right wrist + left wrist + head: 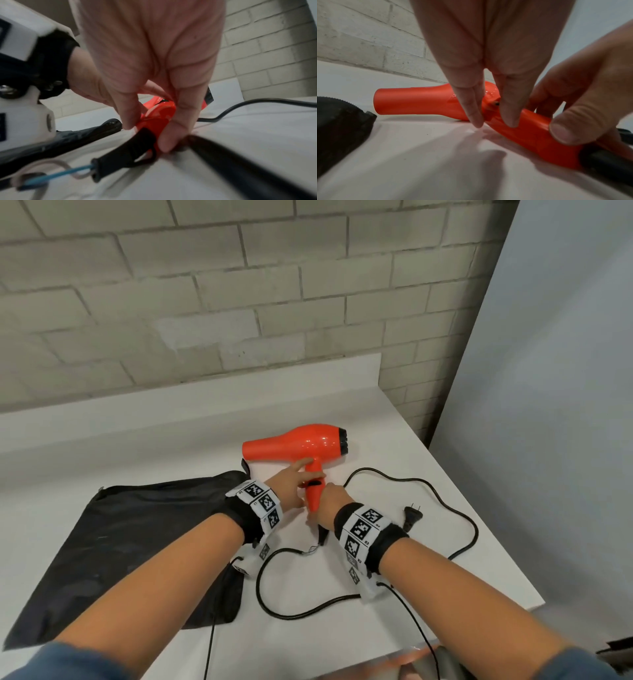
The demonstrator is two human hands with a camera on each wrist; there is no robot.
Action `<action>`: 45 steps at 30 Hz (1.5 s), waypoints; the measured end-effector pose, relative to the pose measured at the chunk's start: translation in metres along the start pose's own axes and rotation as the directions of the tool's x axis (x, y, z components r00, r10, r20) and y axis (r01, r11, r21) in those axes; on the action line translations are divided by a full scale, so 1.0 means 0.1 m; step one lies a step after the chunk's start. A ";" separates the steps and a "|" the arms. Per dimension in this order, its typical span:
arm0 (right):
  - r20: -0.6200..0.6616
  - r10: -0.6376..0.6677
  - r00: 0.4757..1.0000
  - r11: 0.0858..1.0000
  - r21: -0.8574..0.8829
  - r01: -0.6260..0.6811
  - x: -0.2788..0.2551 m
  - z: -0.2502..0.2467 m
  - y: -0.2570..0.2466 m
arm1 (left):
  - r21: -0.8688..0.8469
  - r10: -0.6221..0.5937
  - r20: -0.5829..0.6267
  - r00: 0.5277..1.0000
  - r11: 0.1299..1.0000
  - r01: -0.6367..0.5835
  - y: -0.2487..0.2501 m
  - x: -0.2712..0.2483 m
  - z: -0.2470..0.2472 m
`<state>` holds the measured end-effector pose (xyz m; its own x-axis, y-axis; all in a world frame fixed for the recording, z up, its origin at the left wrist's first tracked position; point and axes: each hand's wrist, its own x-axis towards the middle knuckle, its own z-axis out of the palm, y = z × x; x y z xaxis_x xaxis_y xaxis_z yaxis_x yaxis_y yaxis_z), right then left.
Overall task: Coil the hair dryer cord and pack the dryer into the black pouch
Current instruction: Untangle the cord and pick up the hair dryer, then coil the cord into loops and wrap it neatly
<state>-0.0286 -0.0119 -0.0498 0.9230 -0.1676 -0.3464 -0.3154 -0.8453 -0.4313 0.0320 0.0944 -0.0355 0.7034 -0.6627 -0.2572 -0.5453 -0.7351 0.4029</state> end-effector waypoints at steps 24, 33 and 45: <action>-0.534 -0.152 0.832 0.760 0.475 0.444 -0.62 -1.02 0.09 | -0.457 0.080 -0.340 0.937 0.857 -0.239 0.51 0.15 -0.42; -0.557 -0.288 0.779 0.736 0.392 0.552 -0.65 -1.08 -0.05 | -0.468 -0.030 -0.325 0.945 0.874 -0.133 0.59 -0.29 -0.46; -0.392 -0.345 0.853 0.682 0.519 0.515 -0.58 -1.04 -0.08 | -0.450 -0.069 -0.349 0.934 0.887 -0.102 0.54 -0.57 -0.34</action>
<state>-0.0571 -0.0482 0.0608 0.9824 -0.0505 0.1799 0.1452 -0.3998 -0.9050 -0.0222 0.0968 0.0305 0.8544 -0.5181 0.0387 -0.3504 -0.5196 0.7792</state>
